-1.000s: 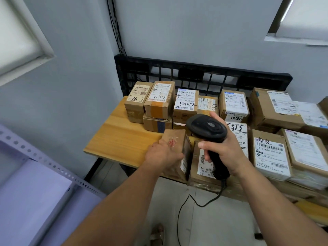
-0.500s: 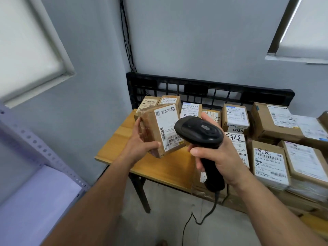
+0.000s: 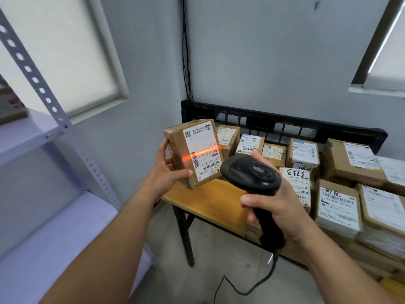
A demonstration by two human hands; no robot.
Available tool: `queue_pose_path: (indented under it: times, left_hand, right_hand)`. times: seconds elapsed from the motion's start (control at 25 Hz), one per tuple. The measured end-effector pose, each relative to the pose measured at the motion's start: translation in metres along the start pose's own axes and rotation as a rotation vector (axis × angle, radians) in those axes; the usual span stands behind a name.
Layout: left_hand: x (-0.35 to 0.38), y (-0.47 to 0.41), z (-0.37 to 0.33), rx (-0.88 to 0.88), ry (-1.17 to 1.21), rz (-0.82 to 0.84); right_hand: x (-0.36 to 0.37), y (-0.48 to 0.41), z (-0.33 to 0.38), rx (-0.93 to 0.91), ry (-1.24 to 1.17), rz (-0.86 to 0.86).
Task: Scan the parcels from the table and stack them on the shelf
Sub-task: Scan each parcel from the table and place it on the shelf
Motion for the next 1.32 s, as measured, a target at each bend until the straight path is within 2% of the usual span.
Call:
queue_pose_path:
  times: [0.28,0.76,1.12,1.32]
  left_hand:
    - [-0.021,0.037,-0.011,0.031,0.013,-0.054]
    - [-0.083,0.036,-0.024,0.100,0.078,-0.129]
    - [-0.240,0.052,-0.071,0.231,0.128,-0.362]
    - [-0.330,0.071,-0.096,0.299,0.149,-0.565]
  right_hand:
    - [0.015,0.021,-0.004,0.045,0.051,0.052]
    - [0.062,0.000,0.030,-0.039,0.077,0.053]
    - [0.178,-0.069,0.090,-0.230,0.091,0.185]
    - [0.252,-0.102,0.115,-0.240,0.030,0.309]
Point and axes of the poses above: each hand's wrist, its own y-axis away from the middle knuckle, its own x-axis out of the palm, z = x × y, the point moved 5 cm from there along -y, towards the middle knuckle, and after that the axes turned 10 degrees about y, right-handed, at the moved point
